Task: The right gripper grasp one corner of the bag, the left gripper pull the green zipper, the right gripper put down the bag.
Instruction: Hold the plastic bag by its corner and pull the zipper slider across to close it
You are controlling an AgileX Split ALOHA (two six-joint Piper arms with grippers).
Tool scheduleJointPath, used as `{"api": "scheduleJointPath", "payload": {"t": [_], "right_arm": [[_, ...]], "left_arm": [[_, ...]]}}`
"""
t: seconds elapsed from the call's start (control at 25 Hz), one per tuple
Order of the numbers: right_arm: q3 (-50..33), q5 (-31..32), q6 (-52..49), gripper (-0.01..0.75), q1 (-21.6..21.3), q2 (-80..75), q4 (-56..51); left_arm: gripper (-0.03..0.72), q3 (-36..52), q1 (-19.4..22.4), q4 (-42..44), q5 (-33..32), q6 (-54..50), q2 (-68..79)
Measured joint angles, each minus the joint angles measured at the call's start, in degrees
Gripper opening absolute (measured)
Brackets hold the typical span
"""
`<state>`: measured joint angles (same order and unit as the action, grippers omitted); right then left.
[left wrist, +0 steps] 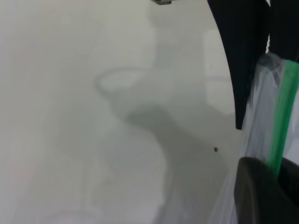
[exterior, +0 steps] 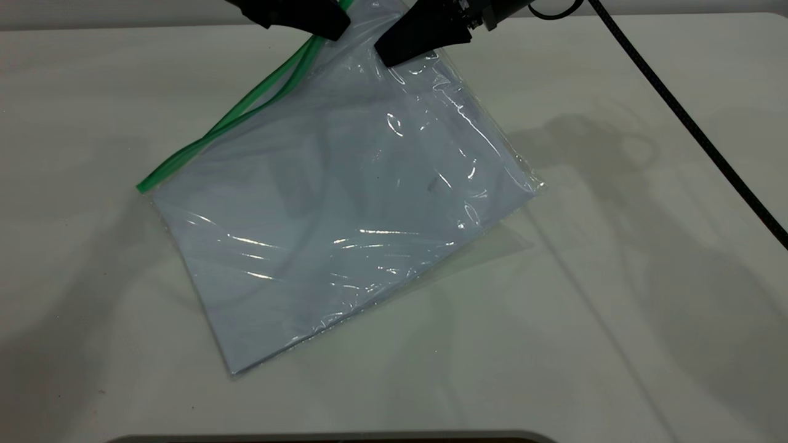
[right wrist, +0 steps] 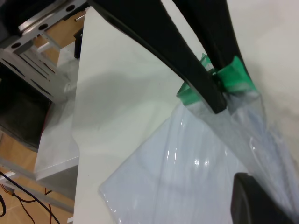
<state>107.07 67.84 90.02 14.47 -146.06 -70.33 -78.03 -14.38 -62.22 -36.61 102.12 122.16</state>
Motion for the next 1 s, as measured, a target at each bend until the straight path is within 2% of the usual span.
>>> {"api": "scheduleJointPath", "payload": {"t": [0.56, 0.72, 0.84, 1.0], "right_arm": [[0.0, 0.6, 0.0, 0.034, -0.6, 0.0, -2.2], [0.0, 0.9, 0.0, 0.034, -1.4, 0.0, -2.2], [0.0, -0.2, -0.3, 0.034, -2.8, 0.0, -2.8], [0.4, -1.1, -0.4, 0.034, -3.5, 0.0, -3.2]], "left_arm": [[0.083, 0.1, 3.4, 2.1, -3.6, -2.7, 0.8], [0.089, 0.1, 3.5, 6.1, -3.6, -4.9, 0.8], [0.089, 0.6, 4.1, 12.2, -4.1, -7.2, 1.0], [0.091, 0.6, 4.2, 15.0, -4.3, -8.8, 1.1]]}}
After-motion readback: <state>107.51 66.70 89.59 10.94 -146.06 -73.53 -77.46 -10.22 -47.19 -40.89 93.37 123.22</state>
